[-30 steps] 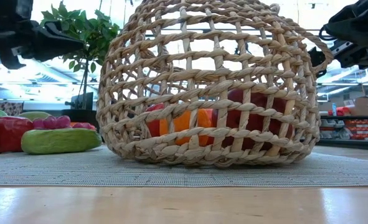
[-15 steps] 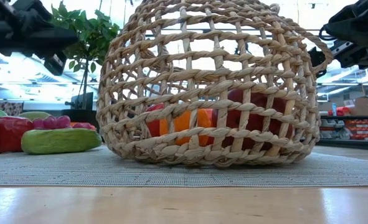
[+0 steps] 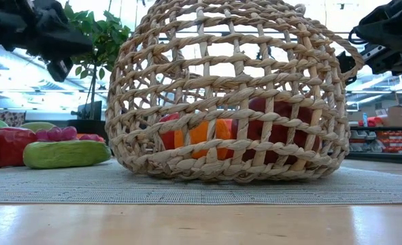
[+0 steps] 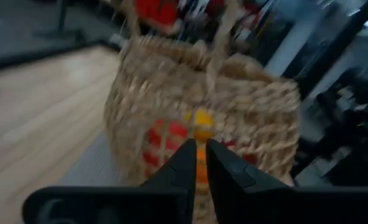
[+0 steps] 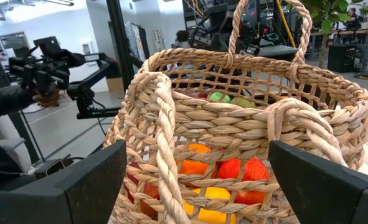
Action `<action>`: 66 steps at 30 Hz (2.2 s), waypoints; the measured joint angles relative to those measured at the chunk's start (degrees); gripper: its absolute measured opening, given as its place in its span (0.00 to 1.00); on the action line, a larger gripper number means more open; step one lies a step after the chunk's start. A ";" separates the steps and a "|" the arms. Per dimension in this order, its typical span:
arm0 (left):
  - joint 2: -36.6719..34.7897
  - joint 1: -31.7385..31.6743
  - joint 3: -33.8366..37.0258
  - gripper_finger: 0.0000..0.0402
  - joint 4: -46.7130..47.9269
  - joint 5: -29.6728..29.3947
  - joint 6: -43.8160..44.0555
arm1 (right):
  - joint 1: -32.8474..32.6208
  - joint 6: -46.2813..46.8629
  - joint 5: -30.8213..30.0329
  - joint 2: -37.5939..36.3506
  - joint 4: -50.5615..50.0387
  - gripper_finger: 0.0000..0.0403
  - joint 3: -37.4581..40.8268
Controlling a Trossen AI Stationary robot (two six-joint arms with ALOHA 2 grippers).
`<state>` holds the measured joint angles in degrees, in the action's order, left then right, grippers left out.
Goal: Build produce basket
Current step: Put the red apple into the brown basket
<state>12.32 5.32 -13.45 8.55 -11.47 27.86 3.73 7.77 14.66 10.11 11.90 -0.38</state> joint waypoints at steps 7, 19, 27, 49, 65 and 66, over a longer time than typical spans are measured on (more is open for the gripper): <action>10.05 0.02 -8.67 0.24 13.73 -0.28 3.03 | 0.00 0.00 0.00 0.00 0.00 0.98 0.00; 21.69 0.09 -18.22 0.51 28.44 4.10 6.03 | 0.00 0.00 -0.02 0.00 0.00 0.98 0.00; 27.69 1.92 -25.43 0.53 35.60 4.18 4.72 | 0.00 0.00 -0.02 0.00 0.00 0.98 0.00; 50.31 18.16 -42.70 0.51 51.17 -4.98 6.47 | 0.01 0.00 -0.01 0.00 0.00 0.98 0.00; 53.31 21.05 -46.65 0.51 55.63 -6.23 9.49 | 0.02 0.00 0.00 0.00 0.00 0.98 0.00; 53.32 21.05 -46.65 0.51 55.65 -6.18 10.36 | 0.00 0.00 0.00 -0.02 0.00 0.98 -0.02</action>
<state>65.64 26.37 -60.10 64.20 -17.65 38.22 3.73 7.77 14.66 10.09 11.90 -0.40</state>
